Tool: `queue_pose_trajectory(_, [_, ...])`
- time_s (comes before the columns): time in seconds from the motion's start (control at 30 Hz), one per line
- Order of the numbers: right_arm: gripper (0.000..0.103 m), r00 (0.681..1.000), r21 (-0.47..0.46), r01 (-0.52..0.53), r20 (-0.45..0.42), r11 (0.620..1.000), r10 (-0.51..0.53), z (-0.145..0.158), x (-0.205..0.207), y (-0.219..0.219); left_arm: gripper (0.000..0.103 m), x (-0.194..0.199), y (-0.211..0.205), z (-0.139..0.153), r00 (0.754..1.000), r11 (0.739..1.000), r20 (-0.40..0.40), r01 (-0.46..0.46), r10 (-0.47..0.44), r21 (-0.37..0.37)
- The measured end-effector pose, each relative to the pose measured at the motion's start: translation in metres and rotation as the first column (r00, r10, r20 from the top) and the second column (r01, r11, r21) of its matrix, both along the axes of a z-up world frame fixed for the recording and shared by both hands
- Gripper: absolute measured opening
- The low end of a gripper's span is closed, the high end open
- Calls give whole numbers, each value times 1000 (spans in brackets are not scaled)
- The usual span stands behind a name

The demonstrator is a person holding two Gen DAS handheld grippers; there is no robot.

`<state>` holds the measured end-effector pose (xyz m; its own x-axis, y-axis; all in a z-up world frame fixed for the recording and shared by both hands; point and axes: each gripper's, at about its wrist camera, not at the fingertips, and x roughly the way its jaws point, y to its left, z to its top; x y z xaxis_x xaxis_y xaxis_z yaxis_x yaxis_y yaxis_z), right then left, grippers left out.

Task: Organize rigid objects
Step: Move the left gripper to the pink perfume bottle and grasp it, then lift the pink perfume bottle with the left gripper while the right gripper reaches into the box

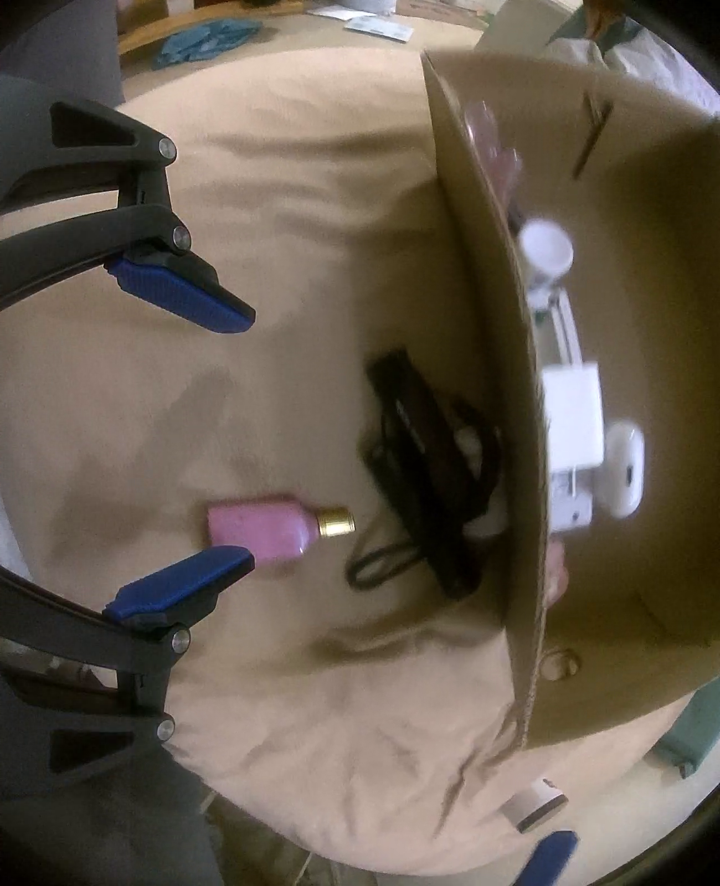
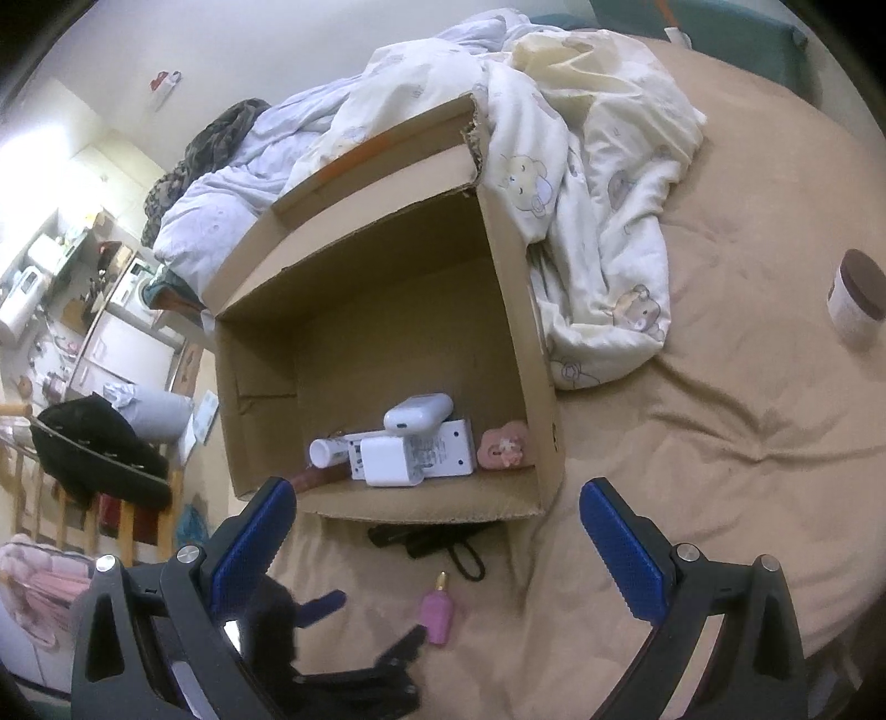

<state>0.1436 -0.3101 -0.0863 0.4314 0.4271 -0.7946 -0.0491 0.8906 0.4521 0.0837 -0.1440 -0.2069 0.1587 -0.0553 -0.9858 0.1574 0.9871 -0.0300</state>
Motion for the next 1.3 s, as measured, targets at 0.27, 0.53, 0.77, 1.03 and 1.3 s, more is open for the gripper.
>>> queue_pose_trajectory(0.27, [103, 1000, -3, -15, -1, 1000, 15, 2, 1, 0, 77, 12, -32, -26, 998, 996, -24, 52, -50, 75])
queue_pose_trajectory(0.53, [103, 1000, 6, -8, -3, 1000, 8, 1, 3, -4, 23, 7, -50, -15, 991, 987, 8, 133, -134, 93])
queue_pose_trajectory(0.77, [103, 1000, -5, 9, -21, 1000, -9, -3, 5, -7, 23, 7, -31, 4, 992, 990, 15, 124, -125, 67])
queue_pose_trajectory(1.03, [103, 999, -36, 4, -41, 999, -5, -11, 5, -5, 14, -3, 34, 64, 989, 997, 129, 63, -67, 40])
queue_pose_trajectory(1.3, [103, 997, -83, 2, -74, 997, -8, -23, 1, -3, 14, -6, 88, 105, 983, 999, 183, 8, -1, -36])
